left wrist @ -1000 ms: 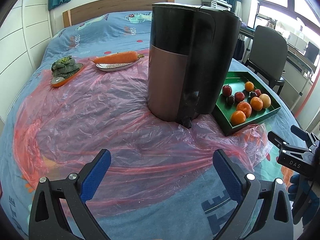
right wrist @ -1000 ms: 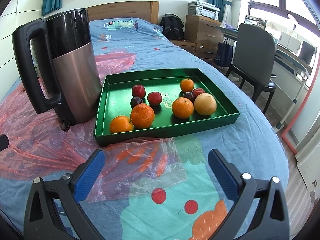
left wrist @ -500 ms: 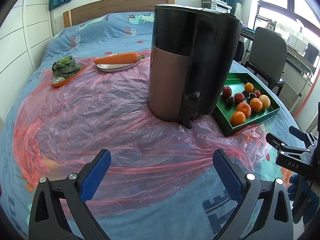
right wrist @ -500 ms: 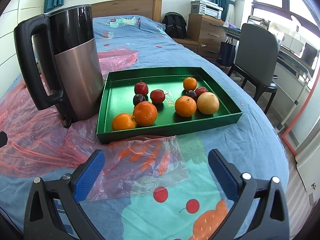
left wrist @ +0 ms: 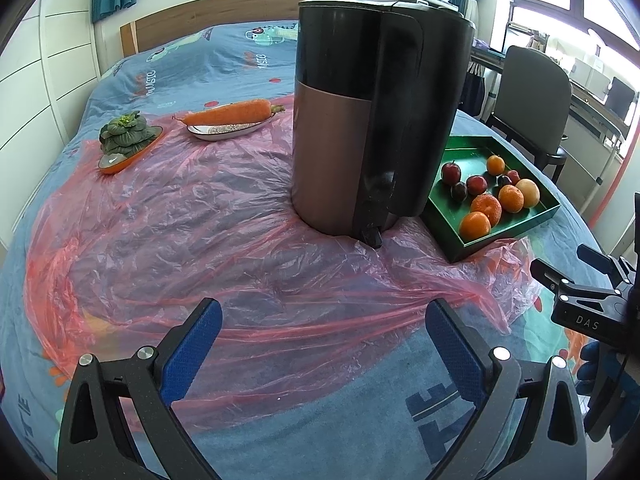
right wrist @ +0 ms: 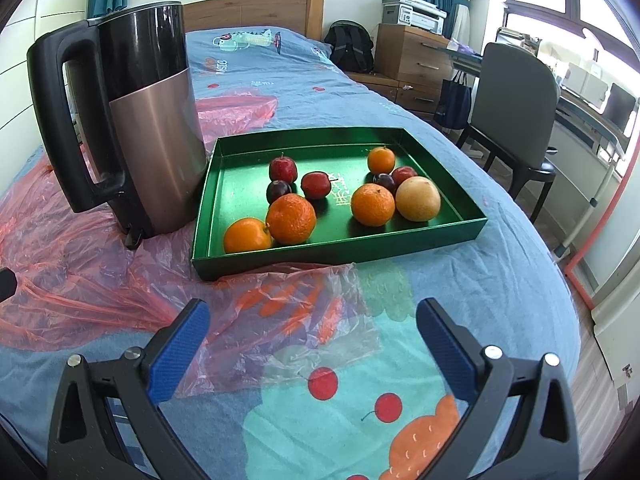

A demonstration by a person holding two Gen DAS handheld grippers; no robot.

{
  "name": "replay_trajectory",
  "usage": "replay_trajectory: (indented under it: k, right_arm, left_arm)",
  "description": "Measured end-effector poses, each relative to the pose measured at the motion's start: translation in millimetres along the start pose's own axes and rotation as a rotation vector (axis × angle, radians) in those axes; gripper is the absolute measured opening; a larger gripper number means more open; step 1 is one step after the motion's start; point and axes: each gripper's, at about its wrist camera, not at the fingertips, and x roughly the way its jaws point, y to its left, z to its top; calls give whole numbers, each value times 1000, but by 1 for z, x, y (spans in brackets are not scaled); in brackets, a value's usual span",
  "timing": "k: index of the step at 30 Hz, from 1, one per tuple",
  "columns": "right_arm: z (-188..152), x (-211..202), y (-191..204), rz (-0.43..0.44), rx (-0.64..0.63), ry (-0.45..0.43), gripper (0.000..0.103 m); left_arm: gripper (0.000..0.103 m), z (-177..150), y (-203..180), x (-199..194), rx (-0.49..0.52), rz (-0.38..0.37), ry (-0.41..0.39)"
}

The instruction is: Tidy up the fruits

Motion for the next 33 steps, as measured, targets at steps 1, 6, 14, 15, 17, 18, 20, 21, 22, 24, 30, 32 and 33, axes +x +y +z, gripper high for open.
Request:
replay_trajectory:
  k: [1, 6, 14, 15, 17, 18, 20, 21, 22, 24, 30, 32, 33]
  right_arm:
    - [0, 0, 0, 0, 0, 0, 103]
    - [-2, 0, -2, -4, 7, -2, 103]
    - [-3, -1, -6, -10, 11, 2, 103]
    - [-3, -1, -6, -9, 9, 1, 103]
    - [-2, -1, -6, -9, 8, 0, 103]
    - [-2, -1, -7, -8, 8, -1, 103]
    - [-1, -2, -6, -8, 7, -6, 103]
    - [-1, -3, -6, -7, 6, -9, 103]
    - [0, -4, -5, -7, 5, -12, 103]
    - [1, -5, -4, -5, 2, -17, 103]
    - [4, -9, 1, 0, -8, -26, 103]
    - [4, -10, 2, 3, -12, -29, 103]
    - [4, -10, 2, 4, -13, -30, 103]
  left_arm:
    - [100, 0, -1, 0, 2, -1, 0]
    - [100, -1, -2, 2, 7, -3, 8]
    - [100, -2, -5, 3, 19, -8, 12]
    - [100, -2, -5, 3, 19, -9, 12]
    - [100, -3, -5, 3, 18, -8, 12]
    - [100, -3, -5, 3, 18, -8, 12]
    - [100, -3, -5, 3, 19, -8, 11]
    - [100, -3, -5, 2, 20, -8, 9]
    - [100, -3, -5, 2, 21, -8, 8]
    - [100, -3, -6, 2, 23, -6, 7]
    - [100, -4, -7, 3, 30, -8, 8]
    - [100, -4, -7, 3, 31, -10, 10]
    - [100, -5, -8, 3, 32, -10, 10]
